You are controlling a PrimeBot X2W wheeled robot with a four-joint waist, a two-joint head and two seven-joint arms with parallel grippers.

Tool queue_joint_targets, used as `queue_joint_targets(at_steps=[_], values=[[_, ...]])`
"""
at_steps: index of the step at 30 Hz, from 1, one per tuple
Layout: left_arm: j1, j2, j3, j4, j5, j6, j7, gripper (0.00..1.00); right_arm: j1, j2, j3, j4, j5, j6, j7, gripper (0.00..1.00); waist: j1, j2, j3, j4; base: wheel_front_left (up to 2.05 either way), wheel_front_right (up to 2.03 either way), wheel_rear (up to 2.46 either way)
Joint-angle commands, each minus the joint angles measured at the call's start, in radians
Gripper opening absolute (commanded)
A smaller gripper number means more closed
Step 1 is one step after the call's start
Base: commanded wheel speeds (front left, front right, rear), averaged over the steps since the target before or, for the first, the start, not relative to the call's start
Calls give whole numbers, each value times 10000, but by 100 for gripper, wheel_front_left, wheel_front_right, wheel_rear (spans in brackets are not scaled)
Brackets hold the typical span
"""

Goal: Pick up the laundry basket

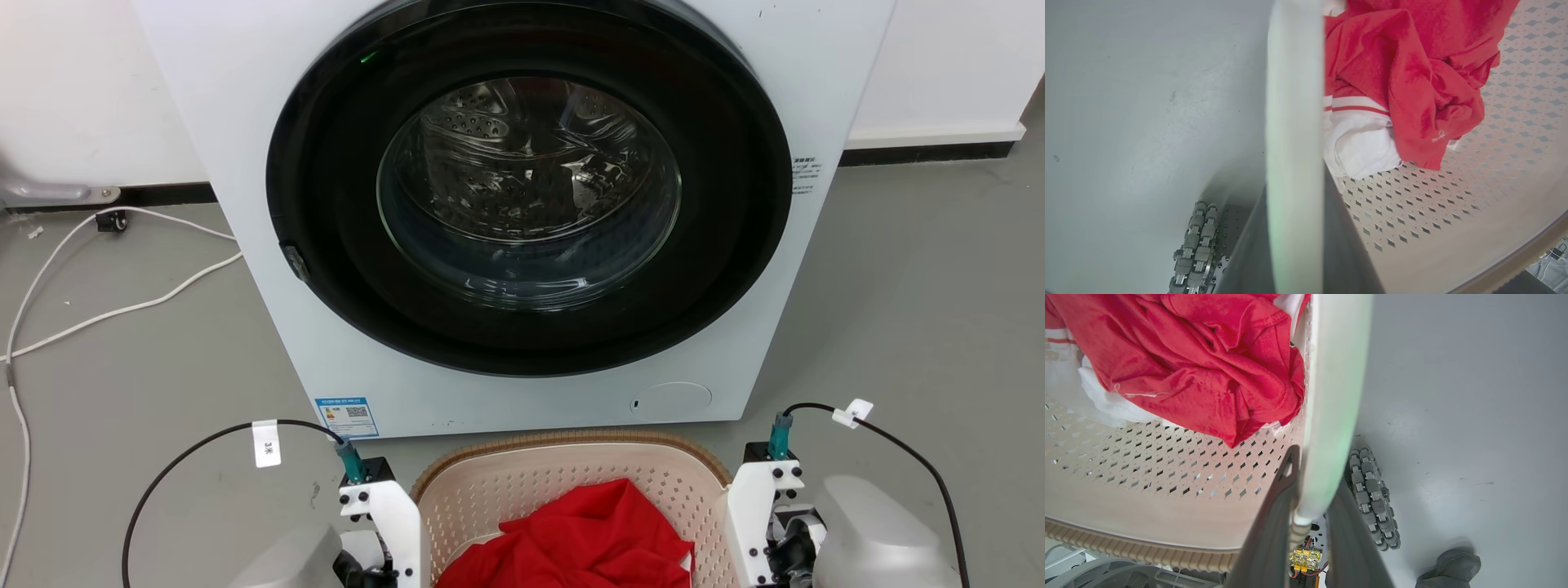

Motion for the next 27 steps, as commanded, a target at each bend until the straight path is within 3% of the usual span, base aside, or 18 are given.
queue_joint_targets(at_steps=[1,27], values=[[-197,-191,29,-174,-127,-151,-57,0,-94,178,-17,-47,-20,0,13,0,0,0,3,-9,0,0,0],[-9,-180,-129,-44,-404,-149,-278,0,-126,170,-260,-39,-193,0,164,0,0,0,70,-80,0,0,0]])
